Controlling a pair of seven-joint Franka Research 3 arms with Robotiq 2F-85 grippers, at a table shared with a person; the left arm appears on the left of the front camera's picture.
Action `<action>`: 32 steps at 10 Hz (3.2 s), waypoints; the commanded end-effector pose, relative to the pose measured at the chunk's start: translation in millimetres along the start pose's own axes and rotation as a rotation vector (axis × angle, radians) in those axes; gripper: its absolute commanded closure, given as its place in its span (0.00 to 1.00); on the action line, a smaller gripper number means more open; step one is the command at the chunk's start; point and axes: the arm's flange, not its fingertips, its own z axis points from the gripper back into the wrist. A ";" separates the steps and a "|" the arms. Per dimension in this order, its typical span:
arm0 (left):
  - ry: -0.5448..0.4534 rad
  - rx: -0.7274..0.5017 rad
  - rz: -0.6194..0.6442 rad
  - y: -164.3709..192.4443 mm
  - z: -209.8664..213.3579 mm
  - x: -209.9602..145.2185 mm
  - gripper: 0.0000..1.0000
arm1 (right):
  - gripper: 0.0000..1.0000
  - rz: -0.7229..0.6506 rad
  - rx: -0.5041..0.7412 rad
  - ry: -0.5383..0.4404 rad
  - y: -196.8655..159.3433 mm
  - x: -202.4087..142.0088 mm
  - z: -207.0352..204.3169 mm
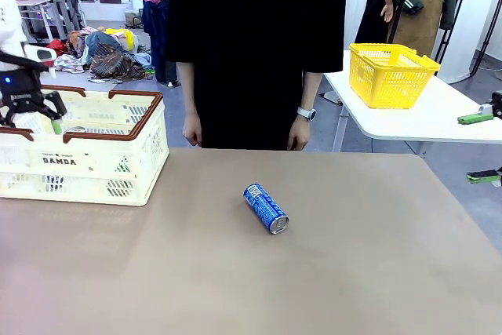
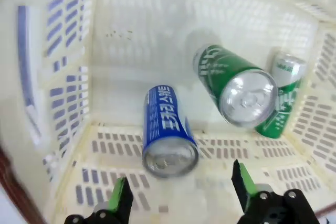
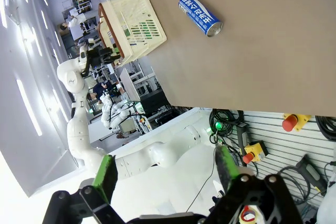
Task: Place the drinks into the Shopping basket.
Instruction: Pick up one drink and place it into the Shopping basket.
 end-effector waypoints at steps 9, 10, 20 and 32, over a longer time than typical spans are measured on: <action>-0.075 -0.917 -0.042 -1.2 95.8 -267.8 0.00 | 0.00 0.007 0.027 0.004 4.1 0.4 -0.3; -0.112 -1.010 -0.037 18.5 71.4 -295.1 0.00 | 0.00 0.007 0.027 0.004 4.1 0.4 -0.3; -0.131 -1.260 0.005 95.5 -6.6 -321.5 0.00 | 0.00 0.007 0.027 0.004 4.1 0.4 -0.3; -0.131 -1.260 0.005 95.5 -6.6 -321.5 0.00 | 0.00 0.007 0.027 0.004 4.1 0.4 -0.3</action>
